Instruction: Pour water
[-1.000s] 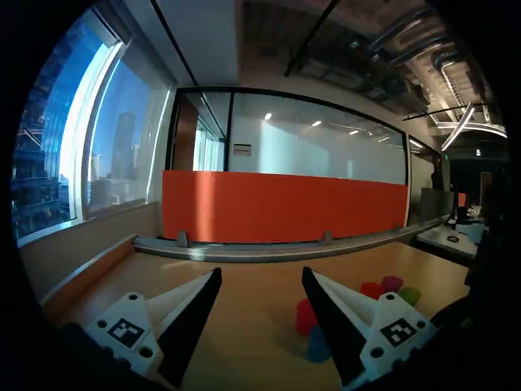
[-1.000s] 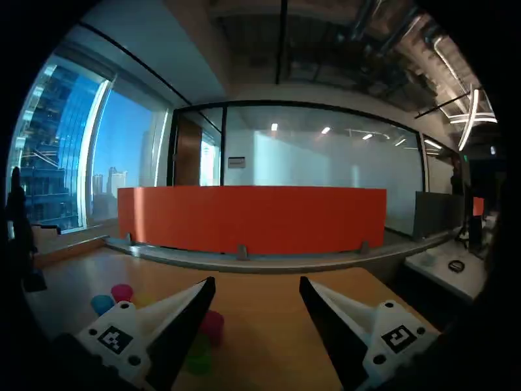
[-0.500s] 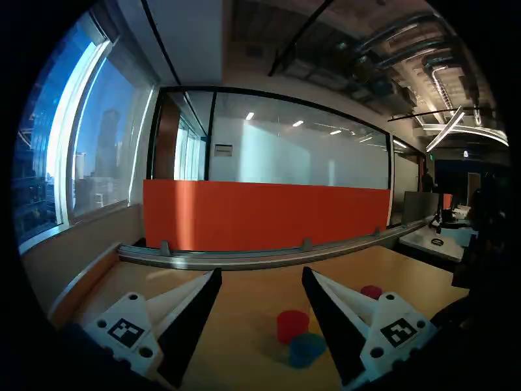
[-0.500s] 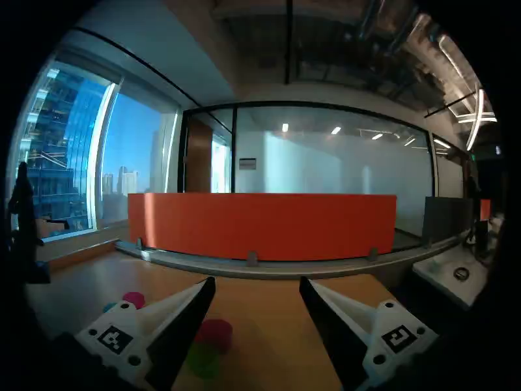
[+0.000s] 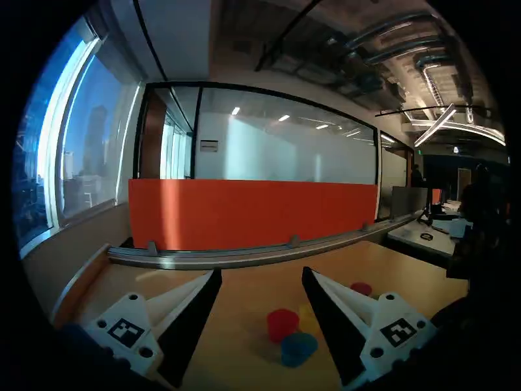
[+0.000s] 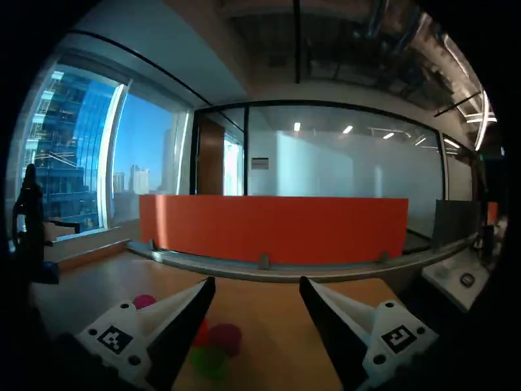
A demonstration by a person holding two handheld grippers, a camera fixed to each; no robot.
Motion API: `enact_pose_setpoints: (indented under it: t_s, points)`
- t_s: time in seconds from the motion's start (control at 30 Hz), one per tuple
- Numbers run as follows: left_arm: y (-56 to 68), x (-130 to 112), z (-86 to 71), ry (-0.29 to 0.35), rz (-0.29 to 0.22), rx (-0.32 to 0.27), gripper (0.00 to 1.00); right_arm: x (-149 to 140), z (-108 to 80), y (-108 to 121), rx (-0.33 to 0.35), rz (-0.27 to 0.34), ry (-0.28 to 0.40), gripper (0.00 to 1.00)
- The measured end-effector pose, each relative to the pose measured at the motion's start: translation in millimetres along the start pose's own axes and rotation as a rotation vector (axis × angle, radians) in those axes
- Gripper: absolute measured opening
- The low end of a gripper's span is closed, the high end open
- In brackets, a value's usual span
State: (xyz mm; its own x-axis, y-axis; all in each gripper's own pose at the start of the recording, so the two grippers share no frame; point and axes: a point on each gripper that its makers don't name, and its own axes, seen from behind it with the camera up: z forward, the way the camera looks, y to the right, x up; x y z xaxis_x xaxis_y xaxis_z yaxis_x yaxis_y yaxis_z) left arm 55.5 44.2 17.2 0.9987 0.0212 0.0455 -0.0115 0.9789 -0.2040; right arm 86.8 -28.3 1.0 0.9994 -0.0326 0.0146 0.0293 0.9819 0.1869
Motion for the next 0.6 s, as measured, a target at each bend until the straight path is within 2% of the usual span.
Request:
enact_pose_setpoints:
  t_s: [0.17, 0.4, 0.6]
  points:
    - [10.0, -4.0, 1.9, -0.015, 0.014, -0.071, 0.91, 2.8, -2.6, -21.7, 0.121, -0.018, -0.004, 1.0]
    - [16.8, -9.6, 4.5, -0.035, 0.032, -0.136, 0.91, 6.7, -11.1, -55.8, 0.302, -0.013, -0.019, 1.0]
    - [23.8, -19.9, 2.9, -0.069, 0.037, -0.184, 0.91, -13.0, -12.3, -66.6, 0.364, -0.05, -0.09, 1.0]
